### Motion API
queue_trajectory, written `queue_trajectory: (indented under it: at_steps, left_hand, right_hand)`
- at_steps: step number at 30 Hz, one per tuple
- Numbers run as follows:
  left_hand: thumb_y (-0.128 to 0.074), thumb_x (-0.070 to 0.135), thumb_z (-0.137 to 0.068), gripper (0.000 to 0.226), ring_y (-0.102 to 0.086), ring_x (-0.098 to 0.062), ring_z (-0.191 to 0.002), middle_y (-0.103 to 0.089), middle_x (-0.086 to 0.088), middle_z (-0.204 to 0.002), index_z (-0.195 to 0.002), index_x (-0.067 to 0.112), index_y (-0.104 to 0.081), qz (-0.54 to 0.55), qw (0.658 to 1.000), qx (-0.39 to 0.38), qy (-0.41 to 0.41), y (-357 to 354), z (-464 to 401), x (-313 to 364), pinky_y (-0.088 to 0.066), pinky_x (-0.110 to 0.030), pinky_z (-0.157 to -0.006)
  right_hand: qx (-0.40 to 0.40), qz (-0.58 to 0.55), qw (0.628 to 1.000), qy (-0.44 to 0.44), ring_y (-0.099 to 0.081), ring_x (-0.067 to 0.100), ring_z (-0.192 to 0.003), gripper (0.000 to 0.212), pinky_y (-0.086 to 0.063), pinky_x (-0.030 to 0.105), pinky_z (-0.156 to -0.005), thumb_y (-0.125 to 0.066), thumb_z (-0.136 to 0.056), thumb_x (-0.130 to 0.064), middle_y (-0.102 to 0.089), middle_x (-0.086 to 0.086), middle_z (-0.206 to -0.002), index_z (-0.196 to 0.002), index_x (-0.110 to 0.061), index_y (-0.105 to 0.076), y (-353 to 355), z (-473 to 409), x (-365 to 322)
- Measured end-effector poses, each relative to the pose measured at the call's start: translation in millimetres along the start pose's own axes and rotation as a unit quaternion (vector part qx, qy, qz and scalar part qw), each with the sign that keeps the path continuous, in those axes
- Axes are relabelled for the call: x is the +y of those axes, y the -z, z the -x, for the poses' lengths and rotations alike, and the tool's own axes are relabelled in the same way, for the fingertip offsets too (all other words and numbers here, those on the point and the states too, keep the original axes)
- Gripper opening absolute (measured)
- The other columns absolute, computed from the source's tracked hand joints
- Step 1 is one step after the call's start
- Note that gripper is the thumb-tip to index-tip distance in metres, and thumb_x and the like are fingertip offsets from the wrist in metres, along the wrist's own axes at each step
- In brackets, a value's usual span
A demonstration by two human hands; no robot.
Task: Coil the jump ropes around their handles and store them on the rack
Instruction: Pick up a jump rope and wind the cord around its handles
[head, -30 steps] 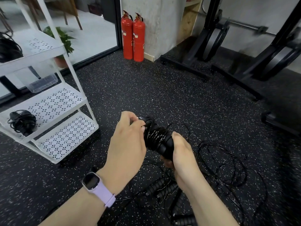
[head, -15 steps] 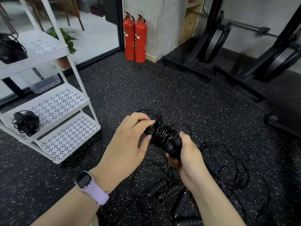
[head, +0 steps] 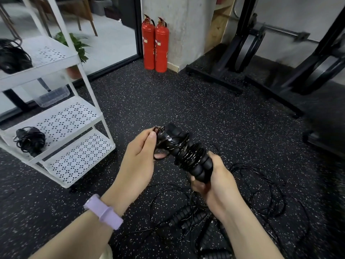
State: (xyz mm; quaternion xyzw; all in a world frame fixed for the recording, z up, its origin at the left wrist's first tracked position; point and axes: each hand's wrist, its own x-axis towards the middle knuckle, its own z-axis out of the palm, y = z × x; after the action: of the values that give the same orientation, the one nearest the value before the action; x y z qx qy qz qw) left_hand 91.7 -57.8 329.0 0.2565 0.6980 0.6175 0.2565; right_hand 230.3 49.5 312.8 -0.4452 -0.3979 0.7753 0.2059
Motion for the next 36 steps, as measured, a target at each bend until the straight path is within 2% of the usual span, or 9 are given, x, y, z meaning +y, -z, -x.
queue_trajectory:
  at_steps: [5, 11, 16, 19, 23, 27, 29, 32, 36]
  left_hand:
    - [-0.043, 0.030, -0.110, 0.040, -0.076, -0.019, -0.096, -0.079, -0.005, -0.099, -0.095, 0.028, -0.081, 0.082, 0.995, -0.021, 0.047, -5.1, -0.2, -3.4, -0.055, -0.045, -0.100]
    - [-0.048, 0.024, -0.107, 0.030, -0.069, -0.015, -0.115, -0.076, -0.004, -0.117, -0.108, 0.019, -0.078, 0.182, 0.973, -0.081, 0.118, -17.0, 6.5, -4.8, -0.043, -0.037, -0.109]
    - [-0.040, 0.028, -0.110, 0.036, -0.067, -0.011, -0.117, -0.074, -0.003, -0.122, -0.127, 0.012, -0.066, 0.225, 0.963, -0.037, 0.146, -28.6, 7.2, -6.8, -0.044, -0.034, -0.107]
    - [-0.051, 0.030, -0.106, 0.033, -0.070, -0.015, -0.114, -0.074, -0.004, -0.122, -0.134, 0.015, -0.062, 0.209, 0.965, -0.001, 0.157, -27.3, 7.2, -10.4, -0.043, -0.043, -0.114]
    - [-0.050, 0.026, -0.107, 0.023, -0.076, -0.013, -0.094, -0.080, -0.001, -0.098, -0.113, 0.033, -0.071, 0.119, 0.985, 0.036, 0.123, -21.7, 2.7, -8.6, -0.048, -0.045, -0.107]
    - [-0.037, 0.066, -0.098, 0.055, -0.075, -0.014, -0.097, -0.079, 0.000, -0.099, -0.108, 0.024, -0.072, 0.079, 0.992, -0.012, 0.093, -14.4, -2.7, -3.0, -0.043, -0.050, -0.110]
    - [-0.028, 0.099, -0.075, 0.092, -0.074, -0.009, -0.099, -0.078, 0.006, -0.107, -0.118, 0.029, -0.069, 0.045, 0.993, 0.004, 0.111, -15.8, 0.7, -4.9, -0.044, -0.041, -0.108]
    - [-0.019, 0.109, -0.054, 0.109, -0.072, -0.007, -0.098, -0.074, 0.012, -0.111, -0.123, 0.036, -0.062, -0.020, 0.993, 0.032, 0.113, -20.6, 12.4, -3.8, -0.043, -0.029, -0.090]
    - [-0.026, 0.069, -0.101, 0.067, -0.074, -0.022, -0.084, -0.078, -0.004, -0.088, -0.097, 0.017, -0.069, 0.082, 0.974, 0.131, 0.167, -27.6, 8.2, -1.0, -0.050, -0.034, -0.075]
  right_hand:
    - [-0.002, -0.012, 1.000, 0.000, -0.037, 0.014, -0.043, 0.038, -0.033, 0.027, -0.047, -0.038, -0.109, -0.041, -0.051, 0.009, -0.067, -0.092, -0.015, -0.059, -2.8, 2.8, -1.4]
    - [0.016, -0.011, 1.000, 0.006, -0.048, 0.014, -0.046, 0.042, -0.043, 0.029, -0.053, -0.039, -0.108, -0.047, -0.060, 0.006, -0.065, -0.096, -0.017, -0.066, -7.2, 1.4, 3.8]
    - [0.012, -0.022, 1.000, 0.004, -0.045, 0.015, -0.045, 0.042, -0.041, 0.028, -0.047, -0.041, -0.108, -0.048, -0.060, 0.006, -0.062, -0.097, -0.015, -0.066, -11.4, 0.1, 8.9]
    - [-0.004, -0.026, 1.000, 0.003, -0.044, 0.015, -0.046, 0.044, -0.041, 0.027, -0.046, -0.041, -0.108, -0.049, -0.059, 0.008, -0.065, -0.100, -0.014, -0.066, -11.4, 1.0, 10.1]
    - [-0.017, -0.037, 0.999, -0.001, -0.042, 0.016, -0.046, 0.044, -0.039, 0.027, -0.045, -0.039, -0.109, -0.047, -0.057, 0.008, -0.064, -0.100, -0.013, -0.066, -10.4, 3.1, 9.3]
    - [-0.022, -0.037, 0.999, -0.009, -0.041, 0.015, -0.046, 0.045, -0.039, 0.027, -0.045, -0.039, -0.109, -0.048, -0.057, 0.007, -0.064, -0.102, -0.013, -0.066, -9.1, 4.4, 8.5]
    - [-0.009, -0.027, 1.000, -0.010, -0.044, 0.015, -0.045, 0.045, -0.040, 0.027, -0.045, -0.040, -0.108, -0.049, -0.059, 0.008, -0.065, -0.101, -0.014, -0.068, -10.4, 4.0, 10.5]
    - [0.010, -0.020, 1.000, -0.011, -0.049, 0.015, -0.045, 0.043, -0.043, 0.026, -0.045, -0.040, -0.109, -0.047, -0.062, 0.006, -0.065, -0.098, -0.016, -0.067, -13.5, 3.3, 15.7]
    - [0.034, -0.003, 0.999, -0.006, -0.051, 0.014, -0.046, 0.043, -0.043, 0.026, -0.047, -0.040, -0.108, -0.047, -0.063, 0.006, -0.064, -0.095, -0.016, -0.067, -14.3, 1.6, 20.1]
